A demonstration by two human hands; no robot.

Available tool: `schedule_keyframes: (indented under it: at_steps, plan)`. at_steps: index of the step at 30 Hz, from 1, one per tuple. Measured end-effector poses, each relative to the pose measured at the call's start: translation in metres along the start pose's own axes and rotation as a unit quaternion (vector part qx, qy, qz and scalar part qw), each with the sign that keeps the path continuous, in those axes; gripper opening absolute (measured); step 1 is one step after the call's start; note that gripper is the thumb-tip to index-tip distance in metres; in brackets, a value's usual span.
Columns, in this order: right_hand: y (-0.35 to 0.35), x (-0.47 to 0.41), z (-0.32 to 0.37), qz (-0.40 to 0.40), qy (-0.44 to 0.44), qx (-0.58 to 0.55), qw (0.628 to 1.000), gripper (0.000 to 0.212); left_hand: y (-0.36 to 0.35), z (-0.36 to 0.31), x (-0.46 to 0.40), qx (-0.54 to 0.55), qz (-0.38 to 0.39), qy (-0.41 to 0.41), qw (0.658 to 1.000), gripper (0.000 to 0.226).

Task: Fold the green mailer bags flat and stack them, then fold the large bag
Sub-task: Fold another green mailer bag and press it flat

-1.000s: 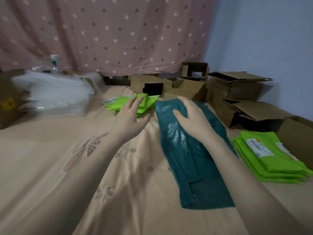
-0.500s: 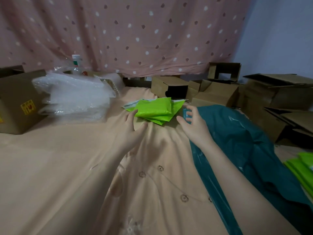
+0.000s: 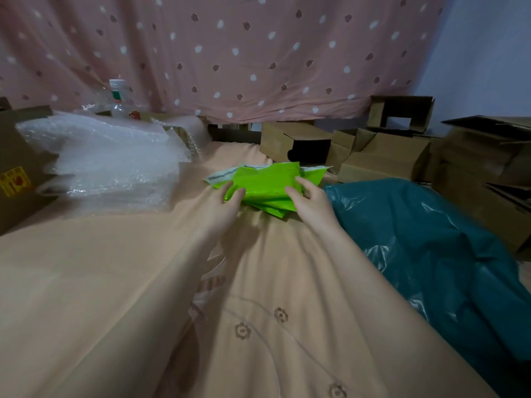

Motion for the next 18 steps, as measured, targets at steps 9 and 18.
schedule_keyframes:
  at_steps: [9, 18]
  plan:
    - [0.033, 0.015, 0.008, -0.084, 0.053, -0.041, 0.994, 0.022, 0.012, -0.006, 0.018, 0.098, -0.088, -0.009, 0.991, 0.014]
    - [0.091, 0.071, 0.021, -0.072, 0.043, -0.171, 0.982, 0.026, 0.02, -0.058, 0.066, 0.235, -0.038, -0.022, 0.971, 0.046]
Point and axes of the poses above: each hand's wrist, its own x-axis away from the middle knuckle, its own y-axis out of the back of the hand, z = x × y, the point moved 9 cm from there along -x, towards the middle knuckle, and after that the axes turned 10 degrees about -y, right-handed, at the moved point
